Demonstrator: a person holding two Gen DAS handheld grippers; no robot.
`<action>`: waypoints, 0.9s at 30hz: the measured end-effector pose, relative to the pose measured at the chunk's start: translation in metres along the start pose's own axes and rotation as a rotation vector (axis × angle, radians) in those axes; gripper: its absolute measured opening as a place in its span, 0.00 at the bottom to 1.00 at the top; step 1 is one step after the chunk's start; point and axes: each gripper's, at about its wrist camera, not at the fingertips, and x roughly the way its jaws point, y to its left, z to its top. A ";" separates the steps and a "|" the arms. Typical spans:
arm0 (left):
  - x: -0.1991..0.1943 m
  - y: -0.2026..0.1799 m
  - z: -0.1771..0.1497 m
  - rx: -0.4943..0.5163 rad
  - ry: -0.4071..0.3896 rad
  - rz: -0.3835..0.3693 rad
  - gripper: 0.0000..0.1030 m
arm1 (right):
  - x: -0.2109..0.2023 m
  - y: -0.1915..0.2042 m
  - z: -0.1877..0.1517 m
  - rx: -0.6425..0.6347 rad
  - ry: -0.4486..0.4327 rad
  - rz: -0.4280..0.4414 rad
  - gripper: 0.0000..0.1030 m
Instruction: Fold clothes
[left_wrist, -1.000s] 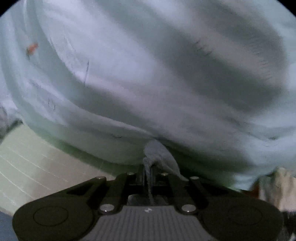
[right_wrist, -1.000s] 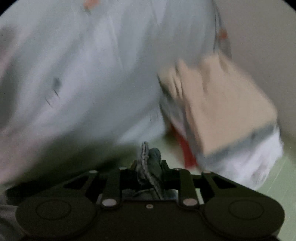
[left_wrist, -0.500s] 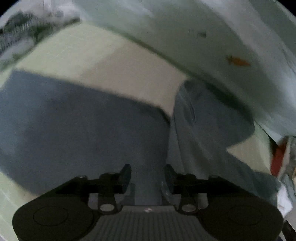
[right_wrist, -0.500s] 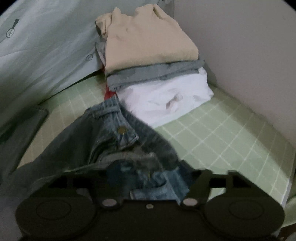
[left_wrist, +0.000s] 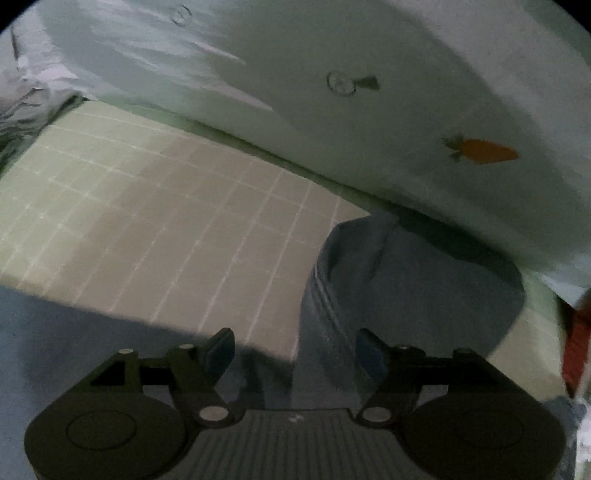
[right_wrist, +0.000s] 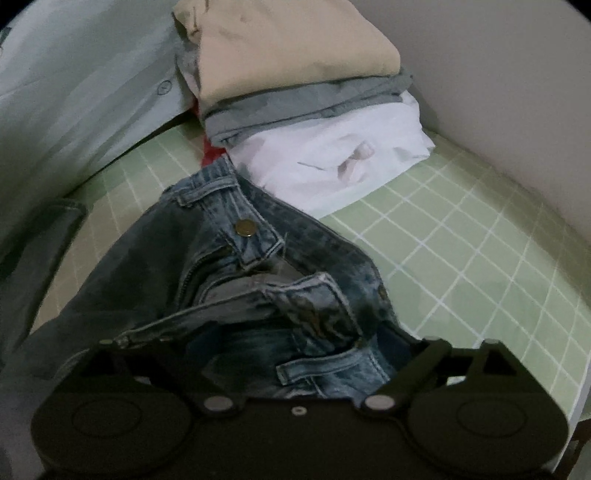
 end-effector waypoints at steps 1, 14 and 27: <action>0.008 -0.003 0.003 0.004 0.008 0.004 0.71 | 0.001 0.000 0.000 0.002 0.001 -0.004 0.91; -0.131 0.040 -0.029 -0.055 -0.264 -0.088 0.06 | -0.017 0.004 -0.020 -0.053 -0.011 -0.002 0.91; -0.178 0.100 -0.183 -0.153 0.013 0.011 0.15 | -0.050 0.006 -0.065 -0.113 0.020 0.122 0.91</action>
